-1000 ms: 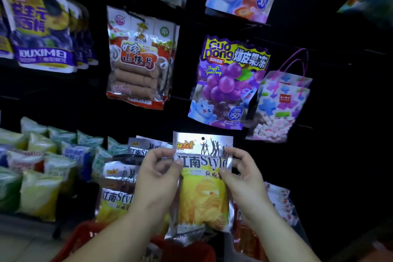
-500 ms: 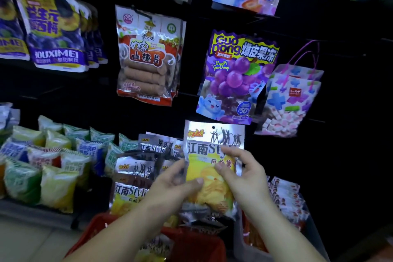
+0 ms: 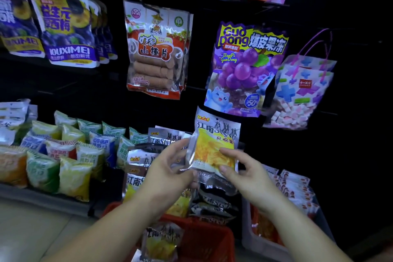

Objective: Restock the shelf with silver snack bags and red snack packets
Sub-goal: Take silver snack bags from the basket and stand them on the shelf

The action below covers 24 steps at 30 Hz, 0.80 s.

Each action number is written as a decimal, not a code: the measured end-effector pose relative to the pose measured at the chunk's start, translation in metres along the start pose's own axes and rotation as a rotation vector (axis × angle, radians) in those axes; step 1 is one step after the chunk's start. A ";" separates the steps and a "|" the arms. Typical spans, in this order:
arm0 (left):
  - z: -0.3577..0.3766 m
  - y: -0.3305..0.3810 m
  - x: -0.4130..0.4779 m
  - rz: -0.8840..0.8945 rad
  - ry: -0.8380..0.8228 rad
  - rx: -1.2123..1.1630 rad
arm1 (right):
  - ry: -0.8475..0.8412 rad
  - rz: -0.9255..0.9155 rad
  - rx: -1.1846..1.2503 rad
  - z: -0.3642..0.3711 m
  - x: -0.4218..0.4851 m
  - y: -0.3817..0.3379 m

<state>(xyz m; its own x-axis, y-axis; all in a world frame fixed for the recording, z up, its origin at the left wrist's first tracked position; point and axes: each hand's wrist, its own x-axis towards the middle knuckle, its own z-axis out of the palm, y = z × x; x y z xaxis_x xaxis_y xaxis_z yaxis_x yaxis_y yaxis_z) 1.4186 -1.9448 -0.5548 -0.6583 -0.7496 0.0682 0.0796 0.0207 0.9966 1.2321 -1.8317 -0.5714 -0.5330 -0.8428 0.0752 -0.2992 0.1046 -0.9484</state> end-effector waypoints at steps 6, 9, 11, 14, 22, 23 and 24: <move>0.016 -0.015 -0.013 0.294 -0.008 0.376 | 0.037 0.079 0.274 0.025 -0.002 -0.012; 0.027 -0.029 -0.021 0.601 -0.058 0.656 | 0.082 0.122 0.463 0.030 -0.002 -0.015; 0.032 -0.038 -0.023 0.663 -0.180 0.722 | 0.134 0.076 0.401 0.029 -0.001 -0.013; 0.031 -0.041 -0.023 0.571 -0.153 0.553 | 0.123 0.039 0.309 0.020 0.002 -0.007; 0.001 -0.021 -0.001 -0.035 -0.014 0.093 | -0.128 0.045 0.360 -0.012 0.000 0.002; 0.000 -0.019 -0.001 -0.021 -0.032 0.088 | -0.158 0.054 0.381 -0.013 0.000 0.003; 0.000 -0.020 -0.001 0.005 -0.045 0.125 | -0.165 0.065 0.377 -0.013 0.000 0.005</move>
<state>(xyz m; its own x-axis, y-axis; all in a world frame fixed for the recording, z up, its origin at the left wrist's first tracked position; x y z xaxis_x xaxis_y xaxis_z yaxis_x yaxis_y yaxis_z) 1.4174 -1.9447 -0.5752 -0.6913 -0.7190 0.0725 -0.0089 0.1087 0.9940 1.2201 -1.8239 -0.5726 -0.3981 -0.9173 -0.0096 0.0583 -0.0149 -0.9982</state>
